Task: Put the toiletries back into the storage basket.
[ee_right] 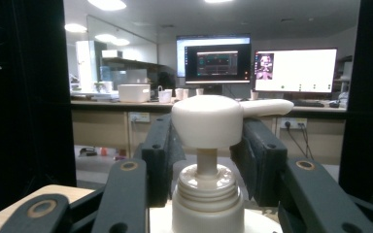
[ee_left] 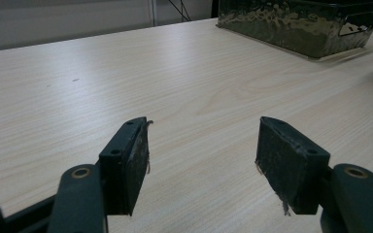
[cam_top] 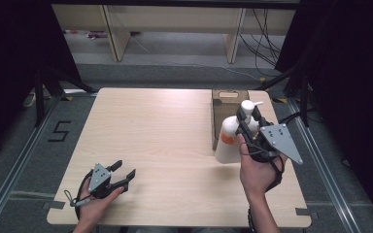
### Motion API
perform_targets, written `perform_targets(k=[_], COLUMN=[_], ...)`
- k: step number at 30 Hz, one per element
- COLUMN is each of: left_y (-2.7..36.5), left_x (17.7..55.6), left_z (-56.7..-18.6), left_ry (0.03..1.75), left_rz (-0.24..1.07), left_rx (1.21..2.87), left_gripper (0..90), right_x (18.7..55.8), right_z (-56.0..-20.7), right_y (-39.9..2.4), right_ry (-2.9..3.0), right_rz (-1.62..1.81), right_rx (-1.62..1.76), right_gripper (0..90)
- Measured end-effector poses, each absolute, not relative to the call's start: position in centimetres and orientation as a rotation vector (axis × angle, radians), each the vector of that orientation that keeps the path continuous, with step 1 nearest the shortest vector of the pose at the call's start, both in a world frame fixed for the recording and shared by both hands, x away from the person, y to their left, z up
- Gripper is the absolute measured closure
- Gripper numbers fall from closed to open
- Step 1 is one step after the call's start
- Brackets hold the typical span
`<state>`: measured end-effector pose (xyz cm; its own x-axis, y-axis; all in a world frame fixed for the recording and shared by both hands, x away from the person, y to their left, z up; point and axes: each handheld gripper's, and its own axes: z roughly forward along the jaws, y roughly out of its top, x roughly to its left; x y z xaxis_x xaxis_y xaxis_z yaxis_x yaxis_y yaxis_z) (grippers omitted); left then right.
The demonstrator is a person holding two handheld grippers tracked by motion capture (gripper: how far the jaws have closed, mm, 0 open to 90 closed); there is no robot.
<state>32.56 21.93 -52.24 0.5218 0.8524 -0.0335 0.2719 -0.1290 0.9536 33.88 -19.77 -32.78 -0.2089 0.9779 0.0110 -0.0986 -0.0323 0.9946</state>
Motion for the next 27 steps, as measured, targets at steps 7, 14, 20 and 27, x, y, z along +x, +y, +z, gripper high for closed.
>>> perform_targets(k=[7, 14, 20, 27], left_y=[21.9, 21.9, 21.9, 21.9], left_x=[32.6, 32.5, 32.6, 32.6], left_z=[-52.2, -52.2, -52.2, -52.2], left_ry=[0.962, 0.962, 0.961, 0.964], left_rz=[0.664, 0.665, 0.666, 0.663], left_rx=[1.671, 1.670, 1.673, 1.669], left_gripper=[35.9, 35.9, 35.8, 35.8], right_x=[34.8, 35.7, 36.3, 37.1], right_z=[-32.2, -31.6, -31.3, -30.7], right_y=[-20.1, -20.3, -20.4, -20.3], right_ry=[1.244, 1.235, 1.221, 1.213], right_rz=[1.425, 1.420, 1.411, 1.411], right_rx=[1.038, 1.045, 1.035, 1.032], right_gripper=[60.4, 60.5, 60.5, 60.4])
